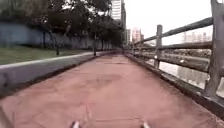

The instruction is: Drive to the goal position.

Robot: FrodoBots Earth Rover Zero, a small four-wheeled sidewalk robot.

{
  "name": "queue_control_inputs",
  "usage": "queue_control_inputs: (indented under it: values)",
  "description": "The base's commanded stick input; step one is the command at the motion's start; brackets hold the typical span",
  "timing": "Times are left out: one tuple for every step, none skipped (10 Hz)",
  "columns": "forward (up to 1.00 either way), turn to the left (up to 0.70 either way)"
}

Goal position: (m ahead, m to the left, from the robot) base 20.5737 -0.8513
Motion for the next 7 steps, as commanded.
queue_control_inputs:
  values:
    - [0.70,0.00]
    - [0.70,0.00]
    - [0.70,0.00]
    - [0.70,0.00]
    - [0.70,0.00]
    - [0.70,0.00]
    - [0.70,0.00]
